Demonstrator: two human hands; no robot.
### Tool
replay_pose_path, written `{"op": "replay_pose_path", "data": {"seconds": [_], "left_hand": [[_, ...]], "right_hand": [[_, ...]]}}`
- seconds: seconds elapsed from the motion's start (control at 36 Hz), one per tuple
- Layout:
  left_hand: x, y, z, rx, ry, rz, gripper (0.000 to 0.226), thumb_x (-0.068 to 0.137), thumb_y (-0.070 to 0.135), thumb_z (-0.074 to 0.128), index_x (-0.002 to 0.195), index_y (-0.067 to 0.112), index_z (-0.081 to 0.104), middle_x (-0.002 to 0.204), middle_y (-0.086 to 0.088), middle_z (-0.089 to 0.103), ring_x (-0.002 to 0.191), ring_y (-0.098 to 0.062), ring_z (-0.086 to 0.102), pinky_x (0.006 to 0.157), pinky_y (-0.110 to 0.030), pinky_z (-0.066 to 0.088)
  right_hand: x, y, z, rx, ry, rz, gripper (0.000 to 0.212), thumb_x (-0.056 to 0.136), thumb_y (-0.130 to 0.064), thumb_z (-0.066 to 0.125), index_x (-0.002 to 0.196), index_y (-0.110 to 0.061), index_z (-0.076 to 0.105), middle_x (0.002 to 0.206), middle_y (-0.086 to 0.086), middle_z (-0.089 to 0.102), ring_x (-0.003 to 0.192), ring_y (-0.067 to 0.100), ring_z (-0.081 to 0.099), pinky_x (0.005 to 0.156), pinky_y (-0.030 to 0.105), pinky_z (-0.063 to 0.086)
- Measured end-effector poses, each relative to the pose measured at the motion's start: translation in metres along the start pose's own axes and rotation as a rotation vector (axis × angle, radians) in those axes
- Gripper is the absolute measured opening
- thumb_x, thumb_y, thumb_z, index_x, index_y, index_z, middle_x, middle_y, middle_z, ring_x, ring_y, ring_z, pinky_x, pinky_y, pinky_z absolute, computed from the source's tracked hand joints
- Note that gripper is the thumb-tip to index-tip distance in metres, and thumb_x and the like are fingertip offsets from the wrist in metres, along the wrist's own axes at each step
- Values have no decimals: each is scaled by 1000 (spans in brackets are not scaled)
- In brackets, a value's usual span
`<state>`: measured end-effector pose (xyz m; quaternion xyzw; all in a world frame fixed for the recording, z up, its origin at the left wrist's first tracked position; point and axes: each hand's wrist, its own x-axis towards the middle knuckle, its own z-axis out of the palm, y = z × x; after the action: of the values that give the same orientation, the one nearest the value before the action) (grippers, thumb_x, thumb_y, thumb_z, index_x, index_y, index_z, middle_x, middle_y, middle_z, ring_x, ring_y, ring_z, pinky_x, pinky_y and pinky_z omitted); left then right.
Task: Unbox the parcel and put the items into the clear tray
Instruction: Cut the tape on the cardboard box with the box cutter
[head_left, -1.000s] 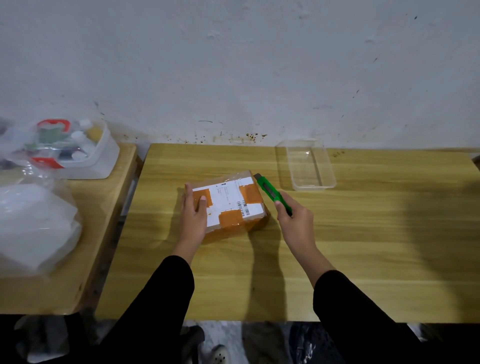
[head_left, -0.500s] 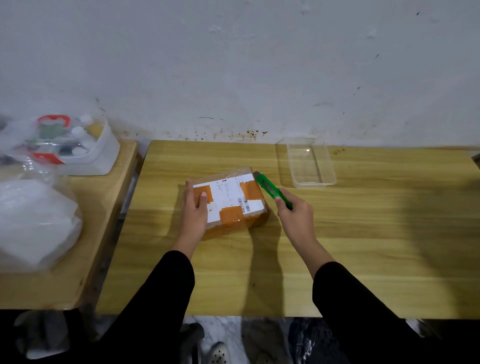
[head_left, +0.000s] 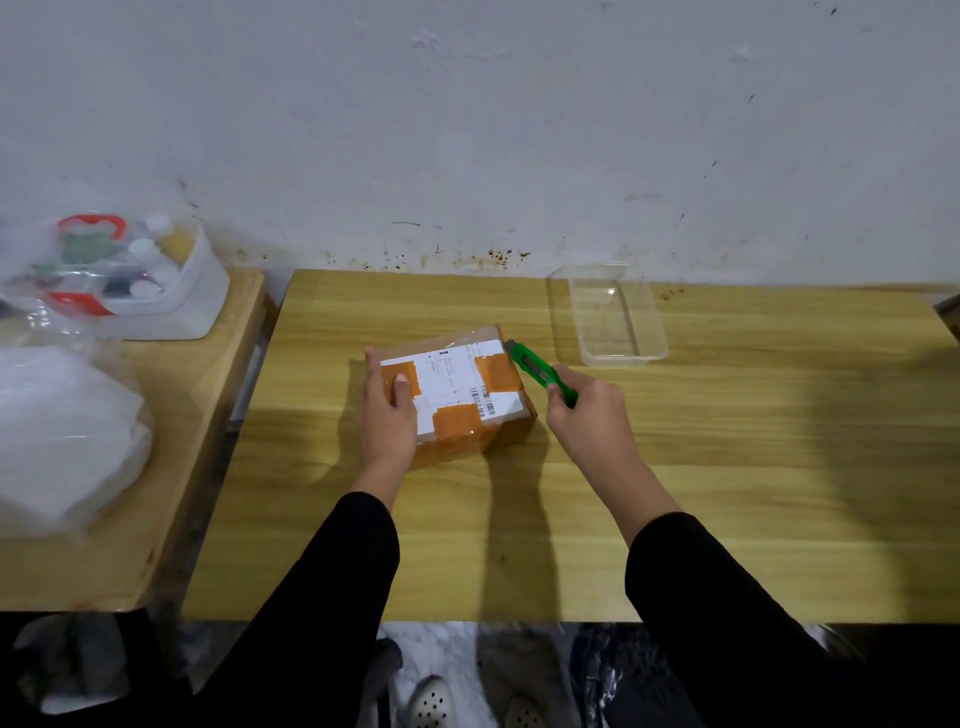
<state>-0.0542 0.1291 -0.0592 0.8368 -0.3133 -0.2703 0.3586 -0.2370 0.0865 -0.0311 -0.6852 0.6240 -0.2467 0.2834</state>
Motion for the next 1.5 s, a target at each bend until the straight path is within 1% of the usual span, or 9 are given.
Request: {"op": "replay_pose_path", "data": {"seconds": [0.22, 0.58, 0.69, 0.78, 0.92, 1.06, 1.17, 1.33, 1.5], "left_hand": [[-1, 0, 2, -28, 7, -26, 52, 101, 30, 30, 150, 31, 12, 151, -2, 33, 128, -30, 42, 96, -32, 37], [-1, 2, 3, -20, 21, -41, 52, 102, 29, 29, 150, 31, 11, 153, 1, 29, 132, -30, 38, 100, -36, 36], [1, -4, 6, -37, 33, -29, 52, 101, 30, 30, 150, 31, 12, 151, -3, 34, 130, -31, 40, 99, -37, 37], [-3, -7, 6, -70, 27, -39, 54, 101, 29, 32, 150, 26, 11, 154, -11, 24, 140, -31, 26, 108, -39, 29], [2, -13, -6, 138, 38, 154, 50, 98, 21, 41, 145, 8, 29, 158, -16, 4, 146, -26, 1, 115, -31, 11], [24, -15, -16, 525, -150, 469, 51, 98, 27, 38, 146, 15, 29, 155, -14, 23, 145, -28, 11, 119, -38, 13], [29, -15, -18, 707, -168, 518, 50, 100, 33, 31, 147, 19, 26, 148, -17, 29, 139, -31, 22, 115, -39, 20], [13, 1, -9, 777, -92, 294, 52, 99, 39, 29, 148, 24, 20, 140, -15, 33, 129, -32, 31, 106, -39, 26], [-35, 5, 6, 606, -71, 121, 61, 93, 51, 37, 147, 28, 22, 134, -17, 35, 121, -35, 34, 98, -43, 30]], "right_hand": [[-11, -2, -5, -118, -23, -22, 27, 87, -10, 48, 110, -5, 62, 73, 22, 64, 62, 36, 58, 56, 45, 53], [-44, 3, -17, -127, 29, -20, 25, 85, -12, 52, 106, -5, 65, 67, 21, 65, 61, 37, 59, 56, 44, 52], [-54, 7, -18, -92, 29, 15, 28, 87, -13, 53, 112, -8, 64, 66, 19, 64, 53, 30, 56, 49, 36, 46], [-57, 12, -19, 6, 81, 62, 30, 87, -12, 54, 115, -10, 63, 64, 20, 64, 49, 26, 50, 46, 39, 42], [-58, 17, -20, 140, 159, 152, 31, 88, -15, 53, 118, -13, 62, 65, 23, 65, 48, 26, 47, 46, 36, 39], [-53, 16, -14, 211, 150, 179, 34, 89, -16, 53, 123, -12, 58, 65, 12, 64, 44, 15, 44, 47, 29, 35], [-52, 13, -8, 232, 146, 179, 33, 90, -15, 53, 122, -11, 58, 68, 13, 66, 47, 17, 46, 48, 31, 38], [-50, 15, -6, 250, 176, 195, 32, 89, -14, 52, 119, -12, 61, 71, 17, 68, 51, 21, 50, 51, 31, 39], [-54, 16, -7, 235, 170, 206, 34, 90, -14, 51, 124, -10, 57, 72, 17, 68, 49, 20, 48, 48, 28, 36]]}}
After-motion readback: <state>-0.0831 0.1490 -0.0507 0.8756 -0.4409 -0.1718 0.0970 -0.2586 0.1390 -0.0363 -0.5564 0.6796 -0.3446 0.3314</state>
